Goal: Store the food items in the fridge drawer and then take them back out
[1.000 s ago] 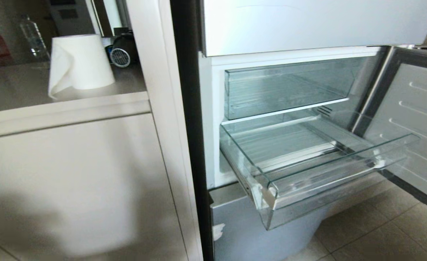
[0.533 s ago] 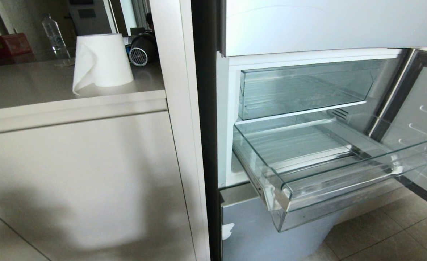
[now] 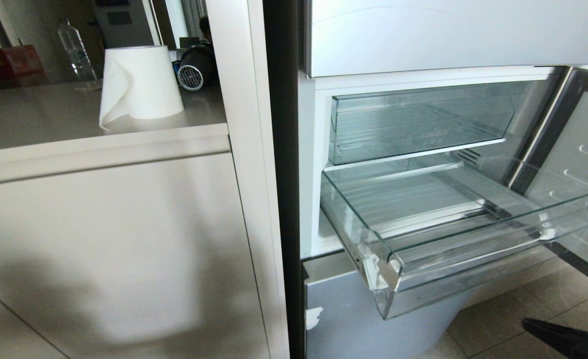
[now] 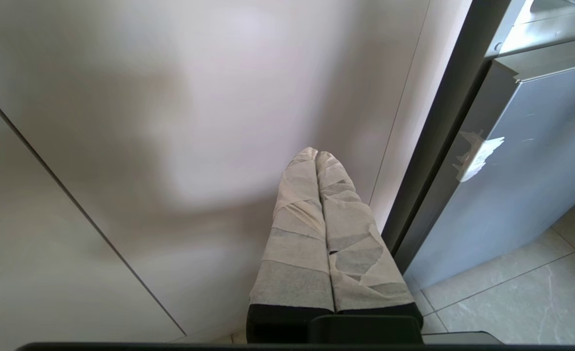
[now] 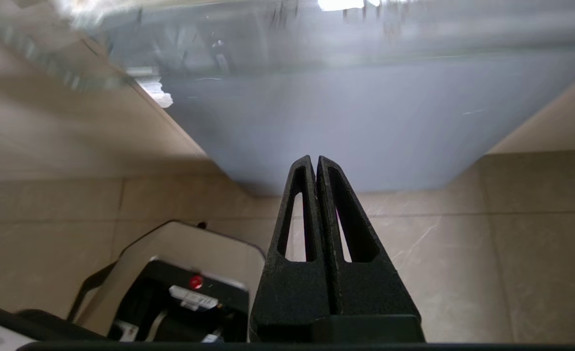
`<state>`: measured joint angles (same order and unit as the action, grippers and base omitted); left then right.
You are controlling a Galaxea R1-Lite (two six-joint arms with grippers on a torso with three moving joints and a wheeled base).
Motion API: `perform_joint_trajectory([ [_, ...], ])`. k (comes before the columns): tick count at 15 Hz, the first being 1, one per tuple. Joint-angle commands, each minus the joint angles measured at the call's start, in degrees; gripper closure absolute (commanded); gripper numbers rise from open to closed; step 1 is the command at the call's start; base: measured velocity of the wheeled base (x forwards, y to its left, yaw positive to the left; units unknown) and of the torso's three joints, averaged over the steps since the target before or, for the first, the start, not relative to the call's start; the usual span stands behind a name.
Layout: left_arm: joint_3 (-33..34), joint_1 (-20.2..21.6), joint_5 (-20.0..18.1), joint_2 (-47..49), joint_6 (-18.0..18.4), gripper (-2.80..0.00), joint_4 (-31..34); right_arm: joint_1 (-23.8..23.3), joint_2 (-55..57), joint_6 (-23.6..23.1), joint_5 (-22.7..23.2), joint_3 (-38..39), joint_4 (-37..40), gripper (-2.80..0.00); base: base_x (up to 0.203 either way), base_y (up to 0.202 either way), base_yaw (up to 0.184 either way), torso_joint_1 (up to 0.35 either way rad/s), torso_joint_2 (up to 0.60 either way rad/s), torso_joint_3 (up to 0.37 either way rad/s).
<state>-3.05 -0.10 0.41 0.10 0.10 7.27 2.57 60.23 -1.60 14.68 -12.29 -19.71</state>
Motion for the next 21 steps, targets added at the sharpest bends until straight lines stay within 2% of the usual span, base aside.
perform_joint_trajectory([
  [1,-0.03,0.01,0.02,-0.01,-0.01,0.00,0.03,0.21,11.43,-0.02,0.48,-4.34,-0.97,0.00,0.000,0.000,0.000,0.000,0.00,0.000],
  [9,0.03,0.01,0.02,-0.01,-0.01,0.00,0.03,1.85,35.00,1.05,0.88,-21.40,-5.35,0.00,0.000,0.000,0.000,0.000,0.00,0.000],
  [15,-0.03,0.01,0.02,-0.01,-0.01,0.00,0.03,5.96,50.13,10.93,0.42,-32.89,-25.09,0.00,0.000,0.000,0.000,0.000,0.00,0.000],
  [18,-0.03,0.01,0.02,-0.01,-0.01,0.00,0.03,7.17,51.66,16.74,0.35,-34.02,-28.96,0.00,0.000,0.000,0.000,0.000,0.00,0.000],
  [21,-0.03,0.01,0.02,-0.01,0.07,0.00,0.03,7.18,51.56,17.77,0.26,-33.67,-29.15,0.00,0.000,0.000,0.000,0.000,0.00,0.000],
])
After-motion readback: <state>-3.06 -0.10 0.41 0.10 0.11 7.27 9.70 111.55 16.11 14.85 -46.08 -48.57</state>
